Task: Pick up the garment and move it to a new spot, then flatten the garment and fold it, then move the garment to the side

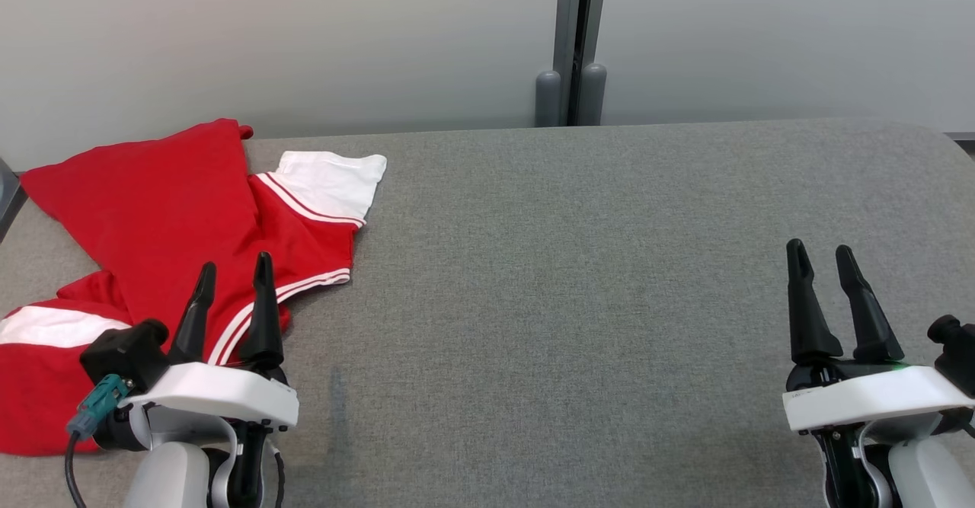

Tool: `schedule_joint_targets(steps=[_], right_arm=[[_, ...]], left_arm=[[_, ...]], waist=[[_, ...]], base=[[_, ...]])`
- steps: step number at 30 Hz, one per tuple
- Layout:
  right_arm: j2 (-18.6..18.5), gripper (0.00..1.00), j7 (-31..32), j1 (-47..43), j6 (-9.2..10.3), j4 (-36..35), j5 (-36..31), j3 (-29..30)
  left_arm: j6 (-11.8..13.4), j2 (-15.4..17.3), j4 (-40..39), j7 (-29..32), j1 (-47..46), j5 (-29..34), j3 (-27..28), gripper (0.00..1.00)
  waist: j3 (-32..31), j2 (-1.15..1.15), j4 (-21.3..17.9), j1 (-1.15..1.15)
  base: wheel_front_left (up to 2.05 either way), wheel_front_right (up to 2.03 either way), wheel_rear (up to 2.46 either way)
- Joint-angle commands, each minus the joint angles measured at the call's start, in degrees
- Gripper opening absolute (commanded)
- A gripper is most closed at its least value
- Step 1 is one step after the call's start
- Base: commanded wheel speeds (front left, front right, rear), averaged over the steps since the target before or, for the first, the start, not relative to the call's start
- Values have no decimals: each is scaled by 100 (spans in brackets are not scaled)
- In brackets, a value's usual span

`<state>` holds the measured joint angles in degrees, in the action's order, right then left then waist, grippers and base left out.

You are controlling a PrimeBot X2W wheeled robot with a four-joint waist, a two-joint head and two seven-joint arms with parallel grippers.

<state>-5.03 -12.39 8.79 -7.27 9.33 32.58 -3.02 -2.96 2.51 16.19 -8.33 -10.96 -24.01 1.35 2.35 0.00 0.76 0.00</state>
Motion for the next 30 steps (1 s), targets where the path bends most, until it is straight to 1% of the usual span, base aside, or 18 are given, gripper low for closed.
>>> schedule_joint_targets(steps=[1, 14, 30], right_arm=[[-36, 100, -56, 52, -31, -80, -172, 6], [-51, 100, -146, 3, -31, -113, -810, 32], [-75, 100, -232, -76, -33, -121, -1358, 48]], left_arm=[[26, 34, -60, -71, -83, 184, -27, 100], [70, 41, -76, -301, -20, 786, -167, 100], [103, 47, -85, -548, 68, 1401, -329, 100]], waist=[[0, 0, 7, 0], [-33, 0, 40, 0], [-109, 0, 68, 0]], base=[[0, 0, 0], [0, 0, 0], [0, 0, 0]])
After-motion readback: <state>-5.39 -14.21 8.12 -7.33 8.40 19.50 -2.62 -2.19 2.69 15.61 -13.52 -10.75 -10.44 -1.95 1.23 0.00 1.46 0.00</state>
